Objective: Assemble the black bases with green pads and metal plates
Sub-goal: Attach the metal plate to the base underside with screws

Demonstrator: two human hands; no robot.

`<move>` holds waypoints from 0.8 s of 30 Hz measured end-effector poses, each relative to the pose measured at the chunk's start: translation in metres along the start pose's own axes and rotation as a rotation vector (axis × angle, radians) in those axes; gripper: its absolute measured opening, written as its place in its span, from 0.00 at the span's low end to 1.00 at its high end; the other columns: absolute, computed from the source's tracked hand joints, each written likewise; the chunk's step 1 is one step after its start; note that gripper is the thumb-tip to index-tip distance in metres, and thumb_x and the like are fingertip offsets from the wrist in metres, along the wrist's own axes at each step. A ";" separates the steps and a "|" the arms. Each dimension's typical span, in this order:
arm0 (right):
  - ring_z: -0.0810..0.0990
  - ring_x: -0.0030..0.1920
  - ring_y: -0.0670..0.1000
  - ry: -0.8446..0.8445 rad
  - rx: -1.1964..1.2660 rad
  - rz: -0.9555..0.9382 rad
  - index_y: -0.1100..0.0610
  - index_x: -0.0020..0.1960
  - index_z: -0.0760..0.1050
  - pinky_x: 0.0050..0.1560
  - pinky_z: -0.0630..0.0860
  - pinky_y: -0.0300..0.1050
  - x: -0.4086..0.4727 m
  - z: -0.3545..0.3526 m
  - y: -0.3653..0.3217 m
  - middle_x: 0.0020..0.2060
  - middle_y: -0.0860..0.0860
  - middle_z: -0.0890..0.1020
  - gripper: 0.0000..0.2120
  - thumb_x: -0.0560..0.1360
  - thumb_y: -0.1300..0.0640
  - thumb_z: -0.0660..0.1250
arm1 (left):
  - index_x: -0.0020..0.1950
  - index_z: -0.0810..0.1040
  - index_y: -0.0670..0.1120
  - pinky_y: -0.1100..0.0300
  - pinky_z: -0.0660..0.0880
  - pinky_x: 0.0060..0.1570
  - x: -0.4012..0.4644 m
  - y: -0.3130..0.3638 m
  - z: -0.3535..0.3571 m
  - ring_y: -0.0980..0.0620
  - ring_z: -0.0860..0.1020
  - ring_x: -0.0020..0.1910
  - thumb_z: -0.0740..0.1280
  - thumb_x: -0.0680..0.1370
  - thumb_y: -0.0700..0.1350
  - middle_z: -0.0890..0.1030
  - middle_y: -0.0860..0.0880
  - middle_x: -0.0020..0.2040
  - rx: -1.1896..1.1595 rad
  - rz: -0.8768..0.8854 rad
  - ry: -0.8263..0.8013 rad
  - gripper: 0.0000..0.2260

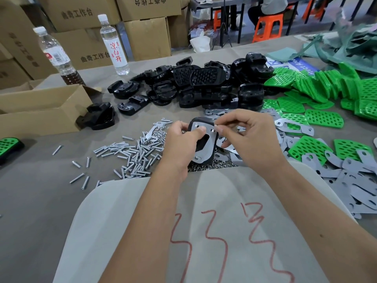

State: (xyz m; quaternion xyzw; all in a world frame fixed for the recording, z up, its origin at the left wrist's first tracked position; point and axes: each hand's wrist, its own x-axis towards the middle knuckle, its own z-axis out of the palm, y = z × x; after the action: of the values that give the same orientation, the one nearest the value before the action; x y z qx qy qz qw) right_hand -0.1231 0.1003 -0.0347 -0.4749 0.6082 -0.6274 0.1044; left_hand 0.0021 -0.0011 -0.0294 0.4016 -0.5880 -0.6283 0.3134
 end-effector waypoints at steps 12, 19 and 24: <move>0.83 0.39 0.50 0.001 -0.165 -0.066 0.55 0.46 0.85 0.34 0.84 0.50 -0.001 0.002 0.006 0.39 0.47 0.84 0.09 0.72 0.68 0.77 | 0.49 0.75 0.44 0.51 0.77 0.43 0.000 -0.002 0.002 0.47 0.81 0.39 0.73 0.79 0.43 0.83 0.45 0.43 0.041 0.029 0.006 0.06; 0.80 0.37 0.46 -0.064 -0.102 0.007 0.57 0.48 0.88 0.34 0.84 0.43 0.001 0.001 0.004 0.42 0.53 0.80 0.06 0.74 0.66 0.77 | 0.47 0.74 0.45 0.56 0.76 0.39 0.001 -0.003 0.000 0.52 0.80 0.34 0.73 0.78 0.42 0.82 0.48 0.40 0.024 0.026 -0.006 0.07; 0.79 0.34 0.46 -0.057 -0.072 0.010 0.58 0.45 0.88 0.32 0.82 0.42 0.001 -0.001 0.002 0.39 0.50 0.80 0.05 0.72 0.65 0.79 | 0.47 0.75 0.44 0.58 0.75 0.35 0.001 -0.003 0.000 0.54 0.80 0.32 0.73 0.79 0.42 0.82 0.47 0.40 0.022 0.023 -0.023 0.07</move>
State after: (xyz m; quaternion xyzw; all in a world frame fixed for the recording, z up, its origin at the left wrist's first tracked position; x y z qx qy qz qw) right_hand -0.1256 0.0996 -0.0356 -0.4929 0.6296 -0.5908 0.1075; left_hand 0.0021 -0.0015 -0.0325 0.3910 -0.6030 -0.6226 0.3096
